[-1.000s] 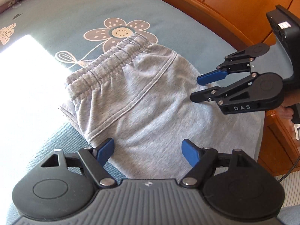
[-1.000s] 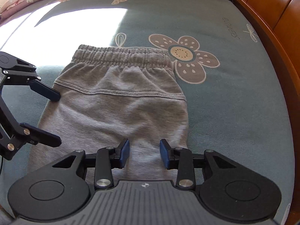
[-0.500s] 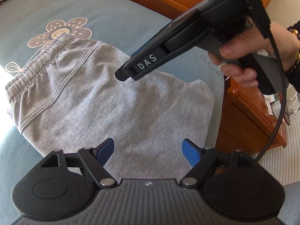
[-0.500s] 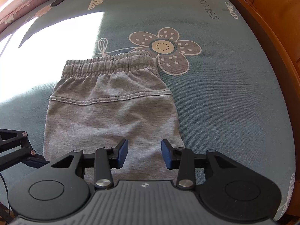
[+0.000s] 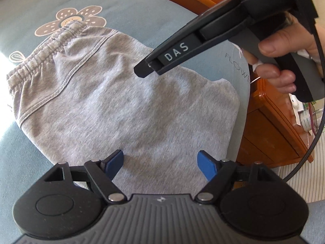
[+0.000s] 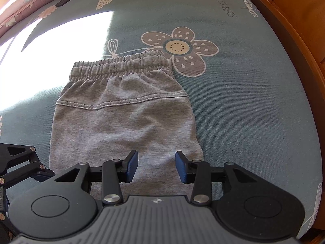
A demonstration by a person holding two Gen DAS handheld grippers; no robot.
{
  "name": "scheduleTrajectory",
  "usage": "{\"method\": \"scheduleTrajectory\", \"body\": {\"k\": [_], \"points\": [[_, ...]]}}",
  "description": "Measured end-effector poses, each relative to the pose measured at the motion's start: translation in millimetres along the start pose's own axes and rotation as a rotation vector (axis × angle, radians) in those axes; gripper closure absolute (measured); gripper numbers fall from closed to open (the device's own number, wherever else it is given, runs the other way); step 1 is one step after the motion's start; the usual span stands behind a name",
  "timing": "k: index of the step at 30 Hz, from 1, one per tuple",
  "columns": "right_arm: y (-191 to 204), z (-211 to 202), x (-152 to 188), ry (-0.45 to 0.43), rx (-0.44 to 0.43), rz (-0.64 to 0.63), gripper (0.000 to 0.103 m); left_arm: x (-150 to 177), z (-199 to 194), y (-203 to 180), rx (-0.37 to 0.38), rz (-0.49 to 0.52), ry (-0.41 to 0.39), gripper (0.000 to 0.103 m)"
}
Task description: Fold clothes
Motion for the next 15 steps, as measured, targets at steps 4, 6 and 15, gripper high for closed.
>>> {"method": "scheduleTrajectory", "body": {"k": [4,6,15], "points": [[-3.1,-0.6,0.6,-0.002,-0.001,0.0,0.058,-10.9,-14.1,-0.2,-0.002,-0.01,-0.059,0.024],[-5.4,-2.8,0.9,-0.008,-0.003,0.001,0.058,-20.0,-24.3,6.3,-0.038,-0.009,-0.1,0.024],[-18.1,-3.6,5.5,-0.016,-0.014,0.019,0.058,-45.2,-18.5,51.2,-0.161,-0.021,-0.131,0.024]]}}
Point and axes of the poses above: each gripper's, at about its wrist camera, not at the fingertips, and z roughly the way its jaws point, y to its left, x to its underside, the point moved 10 cm from there along z, roughly the way its jaws point, and after that the axes turned 10 degrees about -z, right-handed, at the moved point
